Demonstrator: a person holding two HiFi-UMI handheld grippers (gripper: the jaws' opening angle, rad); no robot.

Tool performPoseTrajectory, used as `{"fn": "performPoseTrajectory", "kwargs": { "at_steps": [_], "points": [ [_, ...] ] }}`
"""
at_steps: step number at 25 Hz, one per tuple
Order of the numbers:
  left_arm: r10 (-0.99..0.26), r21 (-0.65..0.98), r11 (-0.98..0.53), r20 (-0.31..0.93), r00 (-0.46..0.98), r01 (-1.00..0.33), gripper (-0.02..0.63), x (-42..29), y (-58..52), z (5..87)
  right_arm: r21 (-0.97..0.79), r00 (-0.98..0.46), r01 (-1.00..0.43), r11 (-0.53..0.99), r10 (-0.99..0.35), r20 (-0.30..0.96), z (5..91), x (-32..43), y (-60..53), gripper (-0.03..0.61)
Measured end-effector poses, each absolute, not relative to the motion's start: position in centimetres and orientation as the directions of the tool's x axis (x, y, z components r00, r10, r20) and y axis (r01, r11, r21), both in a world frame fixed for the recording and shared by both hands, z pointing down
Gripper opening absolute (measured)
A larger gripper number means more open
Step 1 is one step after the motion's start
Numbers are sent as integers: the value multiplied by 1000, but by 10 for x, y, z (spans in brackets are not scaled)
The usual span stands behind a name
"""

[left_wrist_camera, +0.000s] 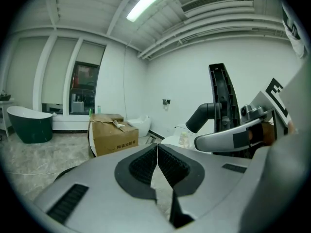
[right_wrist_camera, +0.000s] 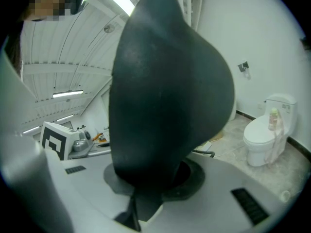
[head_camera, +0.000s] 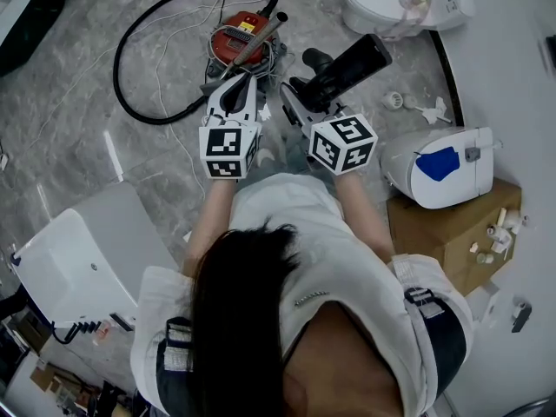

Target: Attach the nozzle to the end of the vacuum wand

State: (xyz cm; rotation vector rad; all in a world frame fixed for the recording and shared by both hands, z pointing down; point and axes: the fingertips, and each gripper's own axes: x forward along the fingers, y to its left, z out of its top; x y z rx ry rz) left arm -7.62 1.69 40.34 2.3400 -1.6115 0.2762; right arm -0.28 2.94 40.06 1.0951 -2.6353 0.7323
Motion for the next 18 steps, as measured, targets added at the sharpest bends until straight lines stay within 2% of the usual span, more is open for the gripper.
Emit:
{"fn": "performPoseTrajectory", "kwargs": {
  "at_steps": [9, 13, 18],
  "points": [
    [-884, 130, -282, 349, 310, -950, 5, -79, -7, 415, -421, -763, -646, 637, -541, 354, 406, -10, 1, 92],
    [-903, 80, -248, 344, 260, -966, 5, -86, -20, 412, -434, -782, -623, 651, -507, 362, 410, -12, -12, 92],
    [-893, 72, -255, 366, 263, -964, 5, -84, -29, 423, -447, -796, -605, 659, -480, 370, 415, -15, -24, 92]
  ]
}}
